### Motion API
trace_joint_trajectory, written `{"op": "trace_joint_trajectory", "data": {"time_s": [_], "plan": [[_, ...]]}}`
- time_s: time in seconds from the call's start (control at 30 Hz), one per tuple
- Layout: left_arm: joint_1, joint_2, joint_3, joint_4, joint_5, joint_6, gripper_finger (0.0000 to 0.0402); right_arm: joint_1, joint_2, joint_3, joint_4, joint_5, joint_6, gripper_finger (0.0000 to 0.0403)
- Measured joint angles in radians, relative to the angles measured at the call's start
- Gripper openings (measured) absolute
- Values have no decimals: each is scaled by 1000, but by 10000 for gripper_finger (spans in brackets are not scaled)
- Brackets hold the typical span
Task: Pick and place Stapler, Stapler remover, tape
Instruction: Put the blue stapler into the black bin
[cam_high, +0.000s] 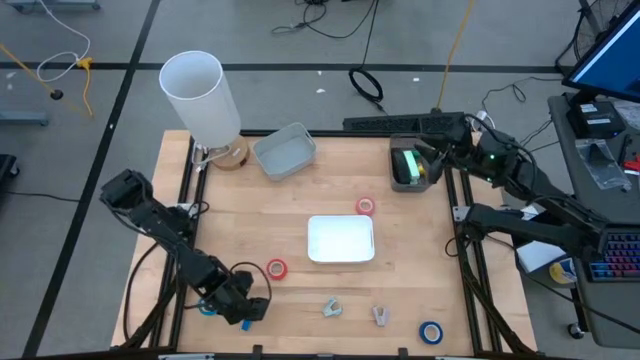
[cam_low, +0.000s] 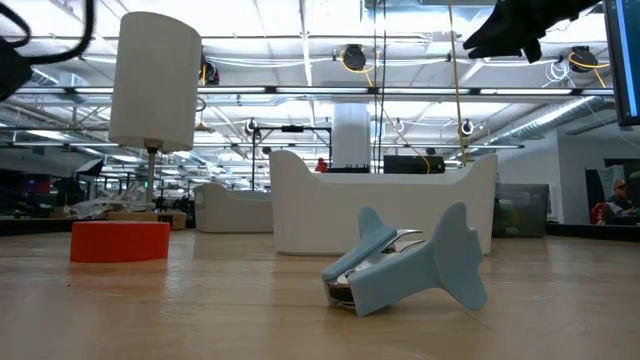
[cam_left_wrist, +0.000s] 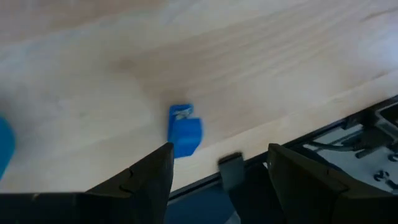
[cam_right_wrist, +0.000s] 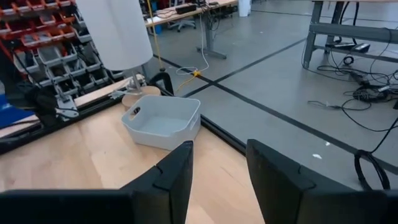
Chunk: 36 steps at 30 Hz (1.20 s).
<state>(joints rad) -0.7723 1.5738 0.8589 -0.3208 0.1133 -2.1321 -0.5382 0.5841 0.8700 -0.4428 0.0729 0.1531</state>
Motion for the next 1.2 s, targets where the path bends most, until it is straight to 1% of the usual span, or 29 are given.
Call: {"op": "trace_joint_trajectory", "data": {"time_s": [0.17, 0.3, 0.47, 0.7, 0.8, 0.93, 1.13, 1.2], "plan": [[-42, 0, 0, -28, -9, -93, 253, 5, -33, 0, -5, 0, -9, 141], [-61, 5, 0, -33, -16, -129, 253, 5, -74, -17, 12, 0, -11, 141], [-54, 33, 1, -5, -17, -121, 253, 5, -150, -114, 56, 0, 46, 141], [-52, 84, 2, 8, 16, -103, 253, 5, -234, -268, 208, -1, 124, 141], [-51, 111, 2, 13, 44, -103, 253, 5, -249, -307, 259, 0, 143, 141], [-50, 137, 5, 17, 89, -103, 253, 5, -250, -322, 292, 0, 149, 141], [-38, 150, 5, 16, 103, -103, 251, 5, -250, -322, 313, 0, 149, 141], [-30, 150, 5, 16, 106, -101, 241, 5, -250, -322, 313, 0, 149, 141]]}}
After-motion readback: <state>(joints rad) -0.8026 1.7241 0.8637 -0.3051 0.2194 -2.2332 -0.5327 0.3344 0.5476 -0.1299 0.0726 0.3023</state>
